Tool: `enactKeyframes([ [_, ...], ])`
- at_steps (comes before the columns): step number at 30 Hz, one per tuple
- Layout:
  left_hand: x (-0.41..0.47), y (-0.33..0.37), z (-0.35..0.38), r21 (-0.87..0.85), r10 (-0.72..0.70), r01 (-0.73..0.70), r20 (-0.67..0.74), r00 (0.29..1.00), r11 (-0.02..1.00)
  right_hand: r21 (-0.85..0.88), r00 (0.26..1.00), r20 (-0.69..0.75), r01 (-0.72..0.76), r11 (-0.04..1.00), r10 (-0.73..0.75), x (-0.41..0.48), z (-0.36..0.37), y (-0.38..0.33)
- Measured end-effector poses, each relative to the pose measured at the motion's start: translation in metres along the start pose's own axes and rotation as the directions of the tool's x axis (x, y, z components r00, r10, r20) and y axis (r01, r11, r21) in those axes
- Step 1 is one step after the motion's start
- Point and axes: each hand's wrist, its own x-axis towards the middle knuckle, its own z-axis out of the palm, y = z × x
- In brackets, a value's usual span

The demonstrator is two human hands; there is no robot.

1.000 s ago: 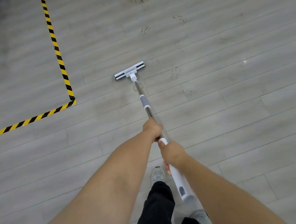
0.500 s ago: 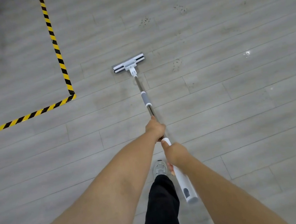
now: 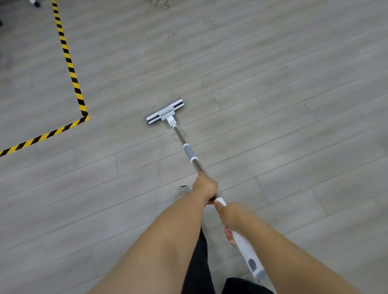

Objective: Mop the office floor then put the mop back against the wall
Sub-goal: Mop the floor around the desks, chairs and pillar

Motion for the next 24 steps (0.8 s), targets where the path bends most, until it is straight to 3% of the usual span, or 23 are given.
enactKeyframes([
  [5,-0.049,-0.036,0.044,-0.022,-0.025,0.026,0.025,0.999,0.999,0.053,1.000,0.003,0.027,0.998,-0.027,-0.019,0.004,0.078],
  [9,-0.069,-0.031,0.049,-0.050,-0.014,0.016,0.040,0.999,0.999,0.037,0.999,0.037,0.022,0.999,-0.023,-0.040,-0.013,0.088],
  [14,-0.062,-0.013,0.052,-0.100,-0.012,0.020,0.084,0.996,0.995,0.165,0.999,0.046,-0.013,0.986,0.005,-0.048,-0.040,0.082],
  [20,-0.046,-0.004,0.051,-0.215,0.012,-0.006,0.024,1.000,0.977,-0.016,0.998,0.053,0.021,1.000,-0.020,-0.046,-0.048,0.046],
  [24,-0.017,0.019,0.029,-0.345,-0.070,0.077,0.032,0.997,0.936,-0.223,0.998,-0.044,0.030,0.974,-0.041,-0.036,-0.047,-0.004],
])
